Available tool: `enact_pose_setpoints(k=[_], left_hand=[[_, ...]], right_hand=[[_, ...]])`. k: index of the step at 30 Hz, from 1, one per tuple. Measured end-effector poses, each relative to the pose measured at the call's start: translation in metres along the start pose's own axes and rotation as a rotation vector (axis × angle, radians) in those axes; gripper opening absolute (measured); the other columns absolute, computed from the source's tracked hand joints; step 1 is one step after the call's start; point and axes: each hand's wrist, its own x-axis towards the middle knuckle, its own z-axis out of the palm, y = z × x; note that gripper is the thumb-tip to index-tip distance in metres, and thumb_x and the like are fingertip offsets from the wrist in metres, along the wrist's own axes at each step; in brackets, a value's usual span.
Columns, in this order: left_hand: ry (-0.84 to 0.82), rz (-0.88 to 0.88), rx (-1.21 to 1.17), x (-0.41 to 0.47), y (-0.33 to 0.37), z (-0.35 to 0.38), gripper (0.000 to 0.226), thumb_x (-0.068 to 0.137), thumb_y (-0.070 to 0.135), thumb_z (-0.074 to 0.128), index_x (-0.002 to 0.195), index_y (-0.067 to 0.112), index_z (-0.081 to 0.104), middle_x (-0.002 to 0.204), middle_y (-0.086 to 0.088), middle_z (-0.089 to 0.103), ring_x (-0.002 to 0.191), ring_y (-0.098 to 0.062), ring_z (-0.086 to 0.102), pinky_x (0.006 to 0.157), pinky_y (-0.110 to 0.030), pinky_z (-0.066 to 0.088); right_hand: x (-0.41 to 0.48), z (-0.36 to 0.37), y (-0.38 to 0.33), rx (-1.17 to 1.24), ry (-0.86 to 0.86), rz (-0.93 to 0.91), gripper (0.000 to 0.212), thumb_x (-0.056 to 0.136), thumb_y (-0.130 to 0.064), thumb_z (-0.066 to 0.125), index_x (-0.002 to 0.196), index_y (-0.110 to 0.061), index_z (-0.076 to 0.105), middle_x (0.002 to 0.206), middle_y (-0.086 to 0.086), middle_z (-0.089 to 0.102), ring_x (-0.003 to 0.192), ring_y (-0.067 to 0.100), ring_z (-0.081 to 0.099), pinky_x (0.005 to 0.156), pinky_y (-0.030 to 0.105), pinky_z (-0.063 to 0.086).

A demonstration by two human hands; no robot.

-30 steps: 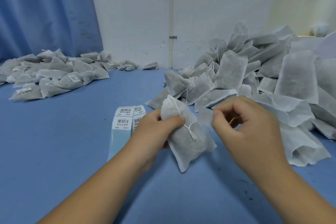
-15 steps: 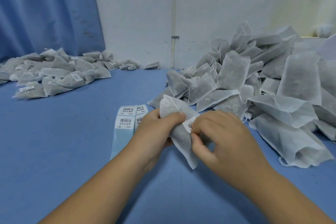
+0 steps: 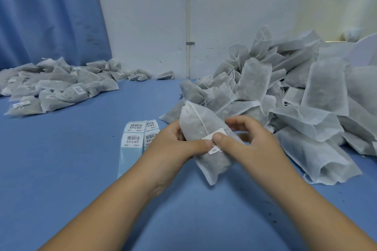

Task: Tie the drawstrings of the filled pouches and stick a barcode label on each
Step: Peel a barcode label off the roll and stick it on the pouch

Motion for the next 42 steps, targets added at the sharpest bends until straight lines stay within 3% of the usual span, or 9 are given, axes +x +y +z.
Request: enact_pose_setpoints(k=[4, 11, 16, 21, 23, 26, 31, 37, 42], left_hand=[[-0.008, 0.023, -0.069, -0.002, 0.001, 0.003, 0.037, 0.079, 0.005, 0.07, 0.116, 0.005, 0.066, 0.108, -0.013, 0.075, 0.1, -0.024, 0.072, 0.076, -0.024, 0.056], [-0.037, -0.031, -0.018, -0.003, 0.004, 0.002, 0.038, 0.082, 0.004, 0.074, 0.118, 0.005, 0.065, 0.109, -0.013, 0.074, 0.1, -0.025, 0.072, 0.076, -0.026, 0.057], [-0.155, -0.162, 0.132, -0.007, 0.005, 0.001, 0.043, 0.075, 0.007, 0.073, 0.117, 0.014, 0.065, 0.11, -0.007, 0.075, 0.103, -0.023, 0.071, 0.08, -0.035, 0.06], [-0.219, -0.124, 0.226, -0.008, 0.02, -0.002, 0.048, 0.074, 0.003, 0.071, 0.119, 0.017, 0.063, 0.113, -0.005, 0.074, 0.103, -0.019, 0.071, 0.077, -0.028, 0.058], [-0.222, -0.121, 0.166, -0.008, 0.028, -0.003, 0.049, 0.076, 0.003, 0.067, 0.124, 0.012, 0.06, 0.115, -0.011, 0.073, 0.103, -0.022, 0.071, 0.078, -0.03, 0.058], [-0.113, -0.115, 0.094, -0.002, 0.041, -0.005, 0.044, 0.081, -0.002, 0.064, 0.124, 0.004, 0.06, 0.111, -0.015, 0.073, 0.092, -0.023, 0.071, 0.073, -0.029, 0.059], [0.058, -0.07, 0.114, 0.001, 0.061, -0.02, 0.024, 0.095, 0.001, 0.05, 0.111, 0.0, 0.068, 0.095, -0.012, 0.073, 0.074, -0.017, 0.068, 0.067, -0.027, 0.059], [0.138, -0.108, 0.172, -0.017, 0.072, -0.074, 0.024, 0.094, 0.009, 0.059, 0.116, 0.01, 0.067, 0.103, -0.012, 0.075, 0.082, -0.025, 0.071, 0.075, -0.039, 0.061], [0.432, -0.181, 0.124, -0.025, 0.069, -0.141, 0.021, 0.092, 0.021, 0.063, 0.107, 0.009, 0.071, 0.08, -0.005, 0.073, 0.062, -0.022, 0.066, 0.051, -0.028, 0.053]], right_hand=[[0.0, -0.001, 0.001, 0.265, -0.148, 0.201, 0.015, 0.084, -0.026, 0.071, 0.092, -0.015, 0.073, 0.091, 0.006, 0.076, 0.088, 0.025, 0.071, 0.081, 0.041, 0.057], [-0.006, 0.013, 0.0, 0.312, -0.055, 0.273, 0.02, 0.09, -0.031, 0.065, 0.085, -0.012, 0.07, 0.082, 0.004, 0.075, 0.073, 0.016, 0.069, 0.07, 0.037, 0.058], [-0.007, 0.017, -0.001, 0.226, 0.034, 0.177, 0.025, 0.085, -0.032, 0.069, 0.072, -0.011, 0.064, 0.062, -0.006, 0.064, 0.054, 0.004, 0.055, 0.049, 0.015, 0.042], [-0.005, 0.016, -0.001, 0.407, -0.001, 0.271, 0.03, 0.087, -0.035, 0.067, 0.078, -0.006, 0.065, 0.082, 0.013, 0.073, 0.073, 0.019, 0.065, 0.075, 0.041, 0.053], [-0.005, 0.014, -0.003, 0.471, -0.012, 0.257, 0.031, 0.09, -0.039, 0.063, 0.085, -0.009, 0.071, 0.09, 0.013, 0.075, 0.08, 0.024, 0.069, 0.079, 0.044, 0.053], [-0.005, 0.015, -0.008, 0.497, -0.054, 0.203, 0.031, 0.093, -0.041, 0.056, 0.097, -0.016, 0.073, 0.091, 0.008, 0.075, 0.076, 0.022, 0.069, 0.065, 0.037, 0.054], [0.004, 0.035, -0.027, 0.49, -0.168, 0.172, 0.019, 0.09, -0.025, 0.064, 0.107, -0.017, 0.068, 0.081, 0.001, 0.071, 0.057, 0.014, 0.061, 0.047, 0.025, 0.046], [0.031, 0.083, -0.056, 0.369, -0.257, 0.167, 0.016, 0.091, -0.03, 0.064, 0.091, -0.017, 0.072, 0.074, -0.001, 0.071, 0.055, 0.011, 0.059, 0.05, 0.023, 0.047], [0.049, 0.121, -0.062, 0.28, -0.229, 0.195, 0.015, 0.09, -0.024, 0.063, 0.09, -0.01, 0.068, 0.075, 0.001, 0.065, 0.056, 0.014, 0.057, 0.053, 0.025, 0.048]])
